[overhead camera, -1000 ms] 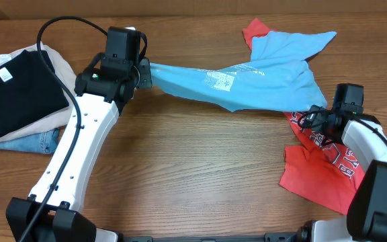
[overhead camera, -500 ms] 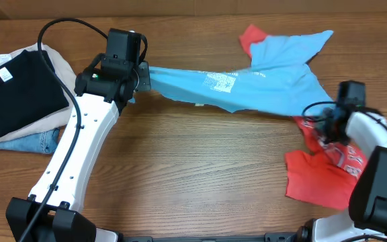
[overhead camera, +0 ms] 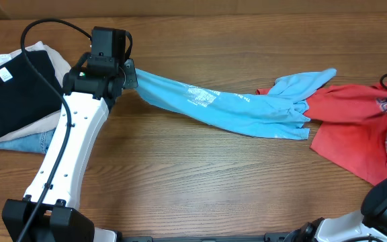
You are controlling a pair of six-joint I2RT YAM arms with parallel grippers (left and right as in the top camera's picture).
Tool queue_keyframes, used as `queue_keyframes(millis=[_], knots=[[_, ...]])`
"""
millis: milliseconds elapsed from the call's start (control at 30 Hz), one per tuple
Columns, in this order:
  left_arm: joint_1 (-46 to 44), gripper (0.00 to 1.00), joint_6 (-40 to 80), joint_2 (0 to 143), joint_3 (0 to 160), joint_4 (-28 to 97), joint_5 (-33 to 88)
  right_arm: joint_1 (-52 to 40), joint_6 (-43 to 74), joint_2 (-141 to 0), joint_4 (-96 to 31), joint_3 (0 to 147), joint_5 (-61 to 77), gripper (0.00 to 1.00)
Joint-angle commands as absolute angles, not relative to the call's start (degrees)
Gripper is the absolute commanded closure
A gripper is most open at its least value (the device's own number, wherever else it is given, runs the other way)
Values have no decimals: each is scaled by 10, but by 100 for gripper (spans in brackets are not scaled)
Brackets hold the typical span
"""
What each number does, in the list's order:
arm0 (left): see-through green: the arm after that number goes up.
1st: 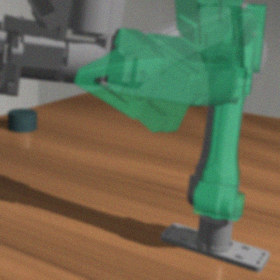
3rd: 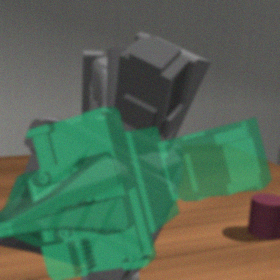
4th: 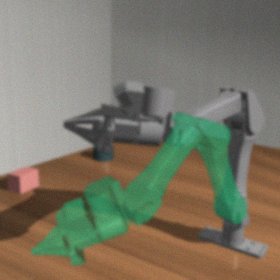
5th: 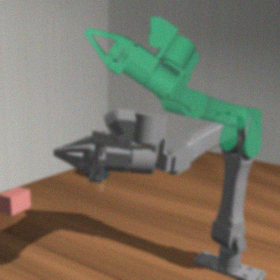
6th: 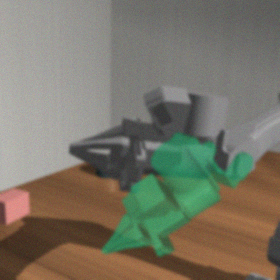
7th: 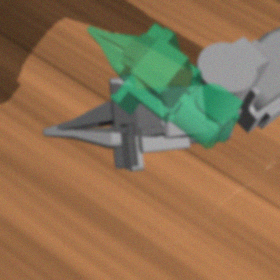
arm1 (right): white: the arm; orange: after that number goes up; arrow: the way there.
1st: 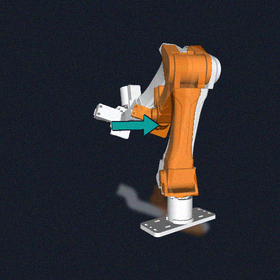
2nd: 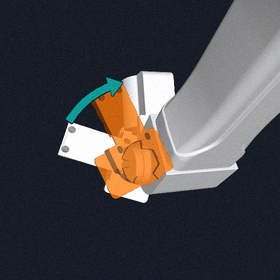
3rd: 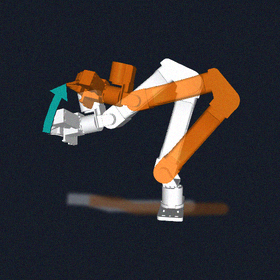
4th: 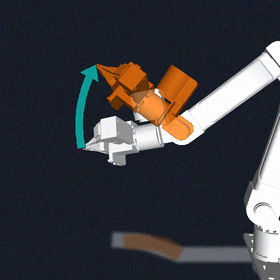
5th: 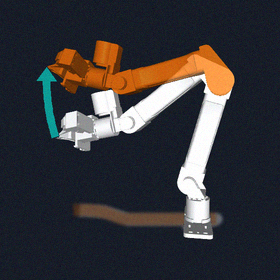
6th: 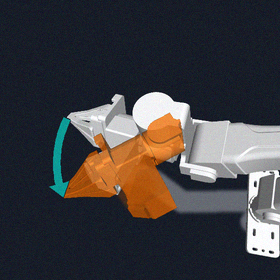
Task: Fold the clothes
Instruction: 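Pull the blue shirt apart, left gripper left, right gripper right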
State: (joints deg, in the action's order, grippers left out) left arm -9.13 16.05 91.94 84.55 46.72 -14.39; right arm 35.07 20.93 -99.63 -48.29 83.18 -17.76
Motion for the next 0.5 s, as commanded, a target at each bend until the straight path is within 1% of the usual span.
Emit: queue_keyframes(millis=[0, 33, 67, 233, 300, 400, 467], knots=[[-89, 95, 154, 915, 845, 463, -161, 345, 210, -992, -484, 837, -164, 40], [-89, 95, 154, 915, 845, 463, -161, 342, 210, -992, -487, 837, -164, 36], [-89, 95, 154, 915, 845, 463, -161, 341, 211, -992, -489, 837, -164, 34], [-86, 95, 151, 915, 845, 466, -162, 341, 210, -992, -483, 837, -157, 34], [-86, 95, 149, 915, 845, 469, -173, 341, 183, -992, -484, 837, -98, 34], [-84, 94, 150, 915, 845, 467, -187, 339, 103, -994, -482, 836, 56, 36], [-83, 94, 151, 915, 845, 465, -180, 330, 60, -1001, -490, 836, 119, 36]])
